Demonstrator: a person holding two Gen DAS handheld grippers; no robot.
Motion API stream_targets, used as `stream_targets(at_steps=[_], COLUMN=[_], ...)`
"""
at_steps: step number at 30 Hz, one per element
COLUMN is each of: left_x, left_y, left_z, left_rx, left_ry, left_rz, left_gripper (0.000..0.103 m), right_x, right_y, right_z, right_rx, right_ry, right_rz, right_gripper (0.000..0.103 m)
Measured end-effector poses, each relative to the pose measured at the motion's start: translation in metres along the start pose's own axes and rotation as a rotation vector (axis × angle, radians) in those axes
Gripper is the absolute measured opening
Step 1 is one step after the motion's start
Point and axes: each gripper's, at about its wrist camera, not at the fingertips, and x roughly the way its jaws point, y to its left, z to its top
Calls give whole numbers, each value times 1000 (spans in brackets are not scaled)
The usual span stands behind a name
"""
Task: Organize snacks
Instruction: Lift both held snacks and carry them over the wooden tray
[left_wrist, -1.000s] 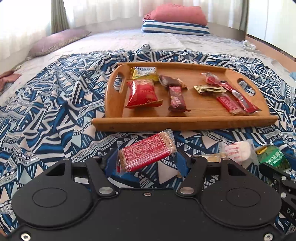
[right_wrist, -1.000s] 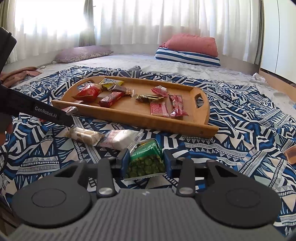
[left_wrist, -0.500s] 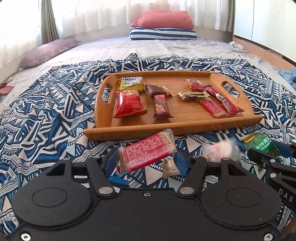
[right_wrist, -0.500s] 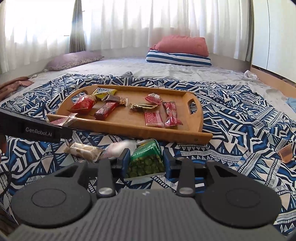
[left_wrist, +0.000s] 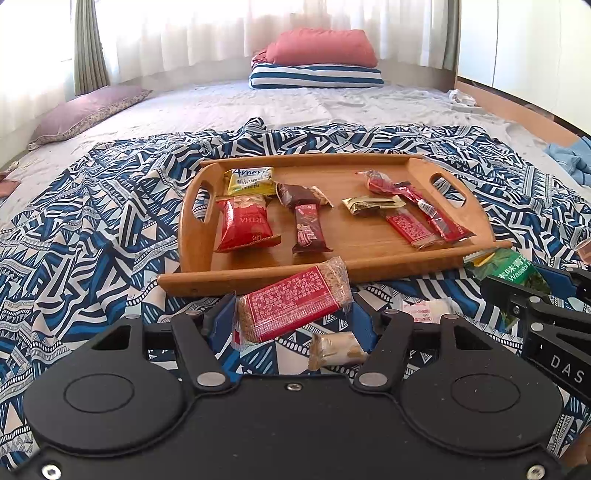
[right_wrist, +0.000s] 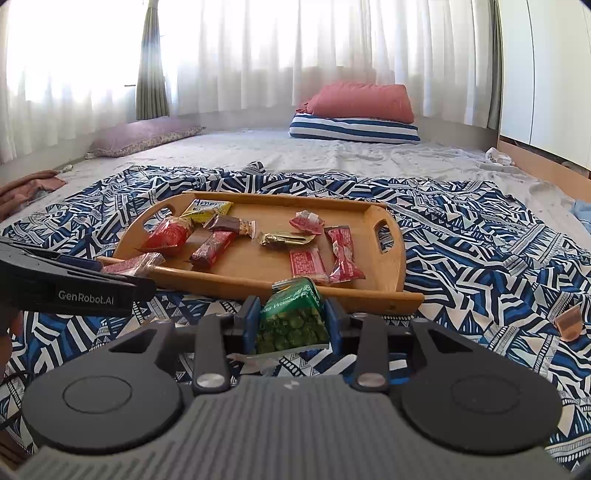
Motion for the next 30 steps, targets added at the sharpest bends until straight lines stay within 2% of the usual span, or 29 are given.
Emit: stream_targets(at_steps=[14, 30], left_x=[8, 37], left_y=[-2, 5], left_z=[21, 50], left_rx=[-7, -47], left_ry=[-18, 9], left_rz=[-34, -79], left_gripper=[62, 62], right_x=[10, 39], right_y=[-5, -17], right_z=[19, 42], right_rx=[8, 45], right_ry=[-13, 6], right_rz=[-7, -8], right_gripper=[41, 41])
